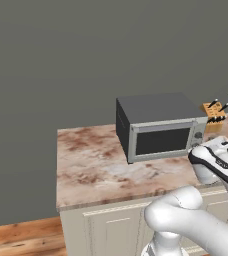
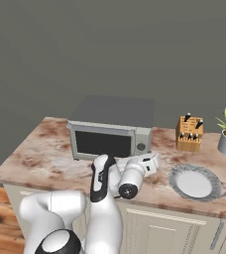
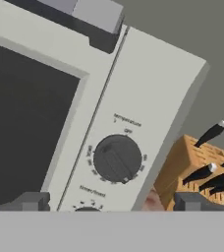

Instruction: Pull the toaster oven rack outwards. Pick up the baguette from the plate and place it on the toaster oven rack. Close the toaster oven door fully and set the temperature to the lowest setting.

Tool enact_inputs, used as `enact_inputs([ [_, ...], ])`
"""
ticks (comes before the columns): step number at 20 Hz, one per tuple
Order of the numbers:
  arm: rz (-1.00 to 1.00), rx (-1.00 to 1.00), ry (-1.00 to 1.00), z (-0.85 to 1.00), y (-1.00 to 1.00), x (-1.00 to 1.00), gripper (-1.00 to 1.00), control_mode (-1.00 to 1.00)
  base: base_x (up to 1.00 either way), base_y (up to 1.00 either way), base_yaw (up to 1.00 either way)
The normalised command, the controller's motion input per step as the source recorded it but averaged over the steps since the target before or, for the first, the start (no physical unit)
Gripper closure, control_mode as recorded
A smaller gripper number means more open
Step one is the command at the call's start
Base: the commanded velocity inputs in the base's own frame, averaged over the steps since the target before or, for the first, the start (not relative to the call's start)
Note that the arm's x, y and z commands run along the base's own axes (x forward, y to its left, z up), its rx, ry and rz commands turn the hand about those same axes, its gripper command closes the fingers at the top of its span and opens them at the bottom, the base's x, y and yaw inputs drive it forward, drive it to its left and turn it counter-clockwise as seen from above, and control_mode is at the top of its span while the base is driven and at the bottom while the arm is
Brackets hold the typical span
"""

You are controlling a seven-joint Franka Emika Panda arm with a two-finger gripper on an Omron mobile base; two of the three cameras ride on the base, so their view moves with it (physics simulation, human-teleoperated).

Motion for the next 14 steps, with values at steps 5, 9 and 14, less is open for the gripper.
enact_inputs([
  [5, 0.00, 0.43, -0.02, -0.12, -0.34, 0.00, -1.00, -1.00, 0.00, 0.00, 0.00],
  [9, 0.00, 0.37, 0.01, -0.05, -0.33, 0.00, -1.00, -1.00, 0.00, 0.00, 0.00],
  [14, 0.00, 0.21, 0.01, 0.00, -0.22, 0.00, -1.00, -1.00, 0.00, 0.00, 0.00],
])
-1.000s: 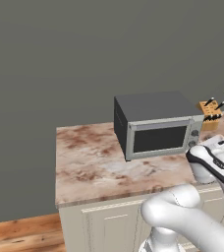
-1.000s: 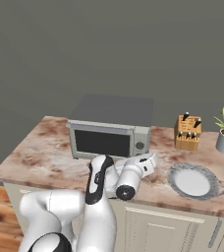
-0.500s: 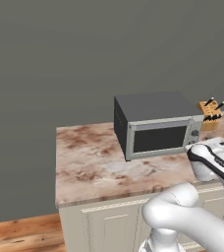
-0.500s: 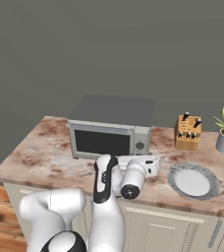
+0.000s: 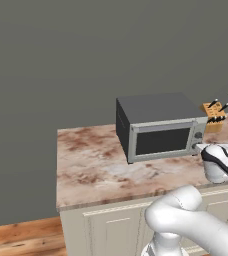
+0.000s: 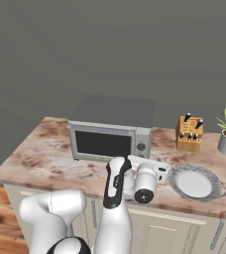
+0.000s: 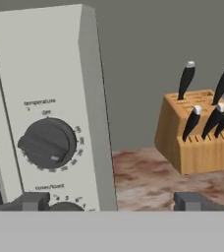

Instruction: Pull the toaster oven rack outwards. Pick up the baguette from the plate and place it on the toaster oven rack. Close the toaster oven door fully and set the temperature to the lowest setting.

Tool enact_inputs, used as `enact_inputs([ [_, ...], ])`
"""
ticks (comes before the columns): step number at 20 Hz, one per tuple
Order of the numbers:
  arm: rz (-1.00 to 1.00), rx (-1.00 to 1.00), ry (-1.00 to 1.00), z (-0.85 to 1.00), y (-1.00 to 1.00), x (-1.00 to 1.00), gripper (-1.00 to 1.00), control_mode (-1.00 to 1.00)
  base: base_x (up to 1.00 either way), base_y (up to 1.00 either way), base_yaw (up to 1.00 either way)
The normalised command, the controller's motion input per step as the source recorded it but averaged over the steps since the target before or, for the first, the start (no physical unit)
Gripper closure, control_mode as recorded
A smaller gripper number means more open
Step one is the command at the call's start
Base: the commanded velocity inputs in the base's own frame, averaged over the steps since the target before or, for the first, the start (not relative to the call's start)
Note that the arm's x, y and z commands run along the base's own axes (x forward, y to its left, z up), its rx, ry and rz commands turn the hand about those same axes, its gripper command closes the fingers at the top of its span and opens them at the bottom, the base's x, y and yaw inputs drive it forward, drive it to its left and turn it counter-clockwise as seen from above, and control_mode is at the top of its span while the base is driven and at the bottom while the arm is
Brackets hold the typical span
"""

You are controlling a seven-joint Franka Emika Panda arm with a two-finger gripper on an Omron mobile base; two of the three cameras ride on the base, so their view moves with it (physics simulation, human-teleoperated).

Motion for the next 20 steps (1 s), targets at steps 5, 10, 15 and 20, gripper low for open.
enact_inputs([
  [5, 0.00, 0.19, 0.00, 0.10, 0.00, -0.02, -1.00, -1.00, 0.00, 0.00, 0.00],
  [10, 0.00, 0.04, 0.00, 0.04, 0.12, -0.02, -1.00, -1.00, 0.00, 0.00, 0.00],
  [15, -0.01, 0.00, 0.02, 0.00, 0.18, 0.00, -1.00, -1.00, 0.00, 0.00, 0.00],
  [20, -0.01, 0.00, 0.06, 0.00, 0.18, 0.00, -1.00, -1.00, 0.00, 0.00, 0.00],
])
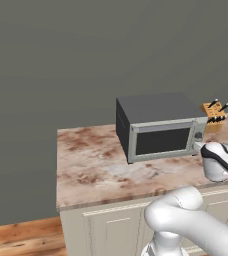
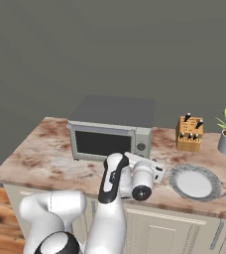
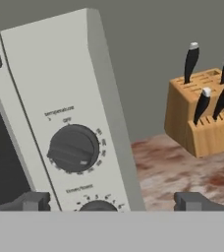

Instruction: Pull the toaster oven rack outwards. Pick up the baguette from the plate and place it on the toaster oven rack. Close the toaster oven door fully and set the temperature to the lowest setting.

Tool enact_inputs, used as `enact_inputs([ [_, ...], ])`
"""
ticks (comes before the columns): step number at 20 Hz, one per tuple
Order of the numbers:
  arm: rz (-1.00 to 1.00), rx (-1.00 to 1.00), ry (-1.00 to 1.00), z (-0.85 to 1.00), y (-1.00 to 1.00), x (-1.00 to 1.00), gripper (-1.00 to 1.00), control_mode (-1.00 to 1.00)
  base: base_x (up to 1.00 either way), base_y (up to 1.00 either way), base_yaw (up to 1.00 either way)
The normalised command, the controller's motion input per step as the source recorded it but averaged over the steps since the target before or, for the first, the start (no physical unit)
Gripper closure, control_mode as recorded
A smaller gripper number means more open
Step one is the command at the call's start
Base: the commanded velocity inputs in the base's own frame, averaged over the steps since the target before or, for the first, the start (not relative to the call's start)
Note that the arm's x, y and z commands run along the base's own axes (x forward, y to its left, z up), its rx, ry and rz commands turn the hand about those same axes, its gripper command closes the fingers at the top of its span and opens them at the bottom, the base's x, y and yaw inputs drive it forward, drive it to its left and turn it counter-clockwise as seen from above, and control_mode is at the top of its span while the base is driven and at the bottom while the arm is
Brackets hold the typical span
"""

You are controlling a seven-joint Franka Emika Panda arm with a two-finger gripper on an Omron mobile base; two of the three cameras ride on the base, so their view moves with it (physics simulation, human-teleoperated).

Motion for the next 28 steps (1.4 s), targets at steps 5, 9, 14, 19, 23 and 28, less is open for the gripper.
enact_inputs([
  [5, -0.05, -0.01, 0.08, 0.03, 0.27, 0.02, -1.00, -1.00, 0.00, 0.00, 0.00],
  [9, -0.04, -0.02, 0.05, 0.09, 0.15, 0.00, -1.00, -1.00, 0.00, 0.00, 0.00],
  [14, -0.02, 0.00, 0.02, 0.06, 0.03, 0.01, -1.00, -1.00, 0.00, 0.00, 0.00],
  [19, 0.00, -0.03, -0.01, -0.12, 0.00, 0.03, -1.00, -1.00, 0.00, 0.00, 0.00],
  [23, 0.00, -0.02, -0.06, -0.27, 0.00, 0.06, -1.00, -1.00, 0.00, 0.00, 0.00],
  [28, 0.00, 0.00, -0.10, -0.07, 0.00, 0.07, -1.00, -1.00, 0.00, 0.00, 0.00],
])
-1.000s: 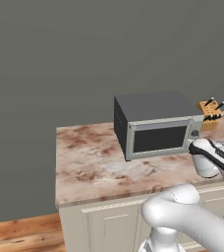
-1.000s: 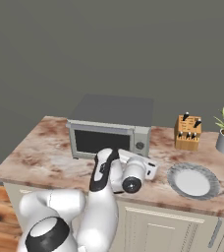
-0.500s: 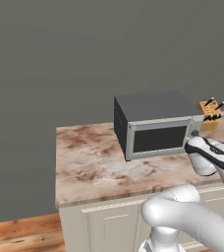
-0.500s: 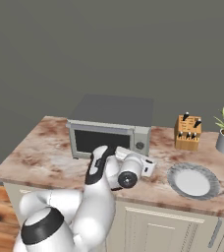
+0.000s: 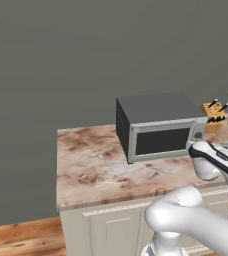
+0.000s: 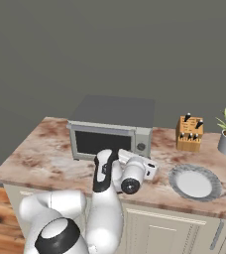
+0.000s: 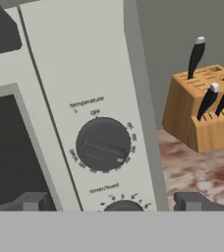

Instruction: Pull the toaster oven rack outwards. Pick up the baguette from the plate and place it on the toaster oven rack. Close the toaster oven door fully and set the temperature to the lowest setting.

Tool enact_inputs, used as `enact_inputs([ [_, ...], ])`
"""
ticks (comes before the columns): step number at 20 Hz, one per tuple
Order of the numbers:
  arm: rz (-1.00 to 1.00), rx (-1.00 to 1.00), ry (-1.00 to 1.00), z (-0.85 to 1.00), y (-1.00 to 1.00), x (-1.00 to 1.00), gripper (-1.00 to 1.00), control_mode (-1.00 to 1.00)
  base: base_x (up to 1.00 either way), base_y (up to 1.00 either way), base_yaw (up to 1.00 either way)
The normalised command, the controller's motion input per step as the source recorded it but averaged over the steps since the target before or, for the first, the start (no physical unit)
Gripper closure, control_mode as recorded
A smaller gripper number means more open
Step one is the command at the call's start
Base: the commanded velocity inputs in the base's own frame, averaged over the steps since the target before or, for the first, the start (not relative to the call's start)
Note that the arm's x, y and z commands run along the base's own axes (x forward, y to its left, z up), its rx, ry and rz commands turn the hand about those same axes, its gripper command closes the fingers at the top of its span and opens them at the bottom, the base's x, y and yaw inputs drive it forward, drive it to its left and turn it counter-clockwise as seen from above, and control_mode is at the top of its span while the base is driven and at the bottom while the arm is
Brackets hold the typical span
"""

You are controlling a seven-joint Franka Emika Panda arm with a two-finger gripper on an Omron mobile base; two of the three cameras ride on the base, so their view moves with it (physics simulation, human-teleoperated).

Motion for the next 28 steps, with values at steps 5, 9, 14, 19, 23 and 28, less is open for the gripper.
enact_inputs([
  [5, 0.00, 0.00, -0.06, -0.01, 0.04, 0.17, -1.00, -1.00, 0.00, 0.00, 0.00],
  [9, 0.00, 0.00, -0.06, 0.00, 0.00, 0.13, -1.00, -1.00, 0.00, 0.00, 0.00],
  [14, 0.00, 0.00, 0.00, 0.14, 0.00, 0.04, -1.00, -1.00, 0.00, 0.00, 0.00],
  [19, 0.00, 0.00, 0.00, 0.07, 0.00, 0.09, -1.00, -1.00, 0.00, 0.00, 0.00],
  [23, 0.00, 0.00, -0.04, 0.01, 0.00, 0.08, -1.00, -1.00, 0.00, 0.00, 0.00],
  [28, 0.00, -0.10, -0.05, 0.08, 0.00, 0.01, -1.00, -1.00, 0.00, 0.00, 0.00],
])
